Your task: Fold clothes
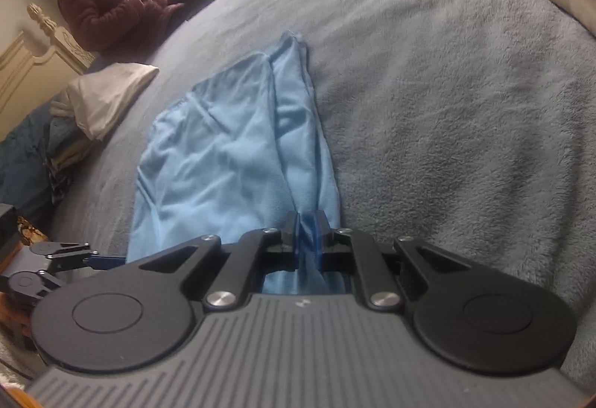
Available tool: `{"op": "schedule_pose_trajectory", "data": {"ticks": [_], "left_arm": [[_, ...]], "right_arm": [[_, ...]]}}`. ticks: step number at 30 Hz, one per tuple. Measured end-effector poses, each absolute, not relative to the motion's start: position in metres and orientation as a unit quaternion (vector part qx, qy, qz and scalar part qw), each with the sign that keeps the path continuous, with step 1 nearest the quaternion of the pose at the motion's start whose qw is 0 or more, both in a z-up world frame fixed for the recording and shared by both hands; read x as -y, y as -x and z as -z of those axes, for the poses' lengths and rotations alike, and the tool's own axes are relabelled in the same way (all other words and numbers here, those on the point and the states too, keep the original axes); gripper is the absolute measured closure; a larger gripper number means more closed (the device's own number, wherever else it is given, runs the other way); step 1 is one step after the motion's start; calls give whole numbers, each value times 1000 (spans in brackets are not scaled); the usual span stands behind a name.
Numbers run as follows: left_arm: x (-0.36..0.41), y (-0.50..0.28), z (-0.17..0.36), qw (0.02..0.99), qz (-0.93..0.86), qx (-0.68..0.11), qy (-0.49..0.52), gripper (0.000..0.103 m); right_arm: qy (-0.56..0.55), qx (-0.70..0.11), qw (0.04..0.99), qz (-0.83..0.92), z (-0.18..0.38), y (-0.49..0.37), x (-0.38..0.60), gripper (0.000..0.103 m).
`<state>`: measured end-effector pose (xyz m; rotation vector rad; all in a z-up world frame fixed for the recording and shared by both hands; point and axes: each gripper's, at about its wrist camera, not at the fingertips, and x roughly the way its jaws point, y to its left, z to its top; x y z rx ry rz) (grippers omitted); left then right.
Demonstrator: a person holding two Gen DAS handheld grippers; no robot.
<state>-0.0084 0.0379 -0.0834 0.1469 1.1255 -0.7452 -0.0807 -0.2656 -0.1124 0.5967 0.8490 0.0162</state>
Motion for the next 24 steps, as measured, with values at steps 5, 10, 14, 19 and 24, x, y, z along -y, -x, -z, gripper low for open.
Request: {"op": "schedule_pose_trajectory", "data": {"ticks": [5,10,14,19,24], "left_arm": [[-38,8,86,772,360,-519,-75,36],[-39,8,88,770,364,-518,-77,35],[-39,8,88,770,366,-517,-77,35],[-40,8,89,769,368,-517,-78,35],[-41,9,89,770,368,-515,-82,34]], "right_arm": [[-296,-409,863,-6,115,77,270,95],[-300,-404,864,9,117,79,272,93],[-304,-400,864,21,119,81,274,101],[-308,-395,865,37,121,83,276,102],[-298,-392,869,48,120,84,273,101]]}}
